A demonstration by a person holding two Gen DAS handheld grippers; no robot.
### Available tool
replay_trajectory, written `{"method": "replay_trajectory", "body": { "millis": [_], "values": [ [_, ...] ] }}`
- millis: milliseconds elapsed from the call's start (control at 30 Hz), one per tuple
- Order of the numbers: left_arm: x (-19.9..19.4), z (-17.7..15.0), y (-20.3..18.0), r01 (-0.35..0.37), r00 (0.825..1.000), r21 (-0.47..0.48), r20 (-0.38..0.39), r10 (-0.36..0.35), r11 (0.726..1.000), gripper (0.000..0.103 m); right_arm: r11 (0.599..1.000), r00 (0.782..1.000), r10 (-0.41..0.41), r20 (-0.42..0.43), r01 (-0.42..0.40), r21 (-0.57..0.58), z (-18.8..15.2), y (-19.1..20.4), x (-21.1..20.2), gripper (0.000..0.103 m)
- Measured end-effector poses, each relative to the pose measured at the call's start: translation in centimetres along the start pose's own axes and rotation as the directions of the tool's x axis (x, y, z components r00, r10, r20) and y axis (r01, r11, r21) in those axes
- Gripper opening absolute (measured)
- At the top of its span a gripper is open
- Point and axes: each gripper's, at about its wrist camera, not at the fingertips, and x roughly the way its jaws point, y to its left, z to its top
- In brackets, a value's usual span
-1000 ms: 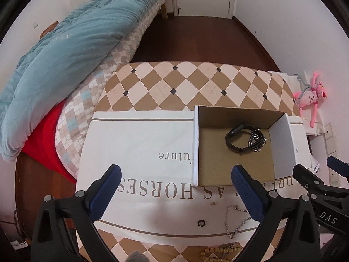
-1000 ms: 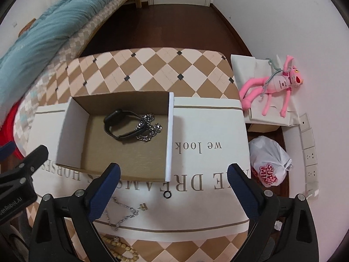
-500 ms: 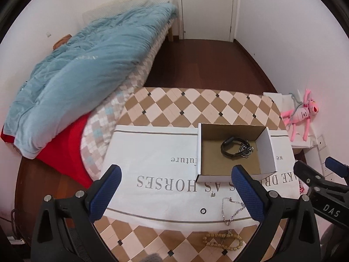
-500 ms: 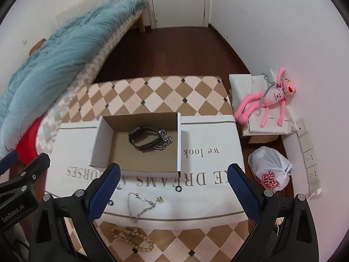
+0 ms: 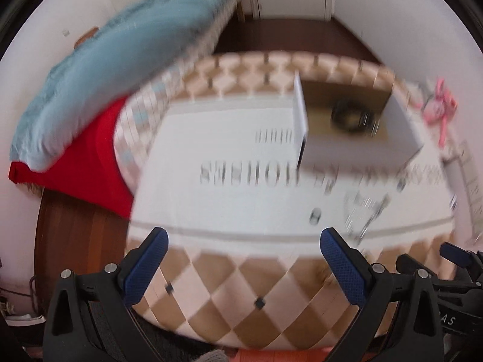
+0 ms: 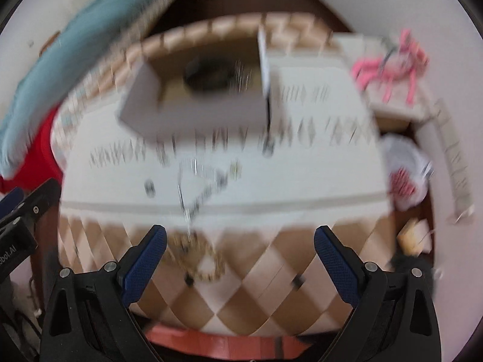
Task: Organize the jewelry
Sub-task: 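Reach the right gripper to the wooden bead bracelet and grasp it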
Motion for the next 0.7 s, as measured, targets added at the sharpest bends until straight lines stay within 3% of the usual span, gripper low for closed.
{"method": "replay_trajectory", "body": {
  "millis": [200,267,333,367,600,700],
  "values": [
    [3.5,-3.8,0.1,-0.011,0.994,-0.006,-0.110,0.010,1.000,0.103,0.997,0.994,0.080,-0.081,-0.082,-0.012,-2.8,0.6,4.7,0.063],
    [3.8,-4.3,0.3,-0.006,0.992,-0.020,-0.124,0.003,1.000,0.103,0.996,0.998,0.045,-0.054,-0.049,-0.071,-3.2,1.5,4.8,0.047],
    [4.0,-4.3,0.4,-0.001,0.992,-0.031,-0.129,-0.003,1.000,0.103,0.992,0.999,0.013,-0.039,-0.017,-0.123,-3.5,2.4,5.0,0.016],
    [3.9,-4.3,0.5,0.000,0.992,-0.034,-0.128,-0.005,0.999,0.103,0.991,0.999,0.012,-0.046,-0.018,-0.133,-3.6,2.6,5.2,0.009],
    [3.1,-3.4,0.4,0.014,0.994,-0.031,-0.106,-0.017,0.999,0.103,0.988,0.989,0.144,0.011,-0.143,-0.064,-3.1,0.9,1.6,0.009],
    [3.2,-2.8,-0.3,0.021,0.994,-0.019,-0.109,-0.023,1.000,0.103,0.990,0.989,0.142,0.046,-0.141,-0.020,-2.6,-0.8,0.0,0.009]
  ]
}}
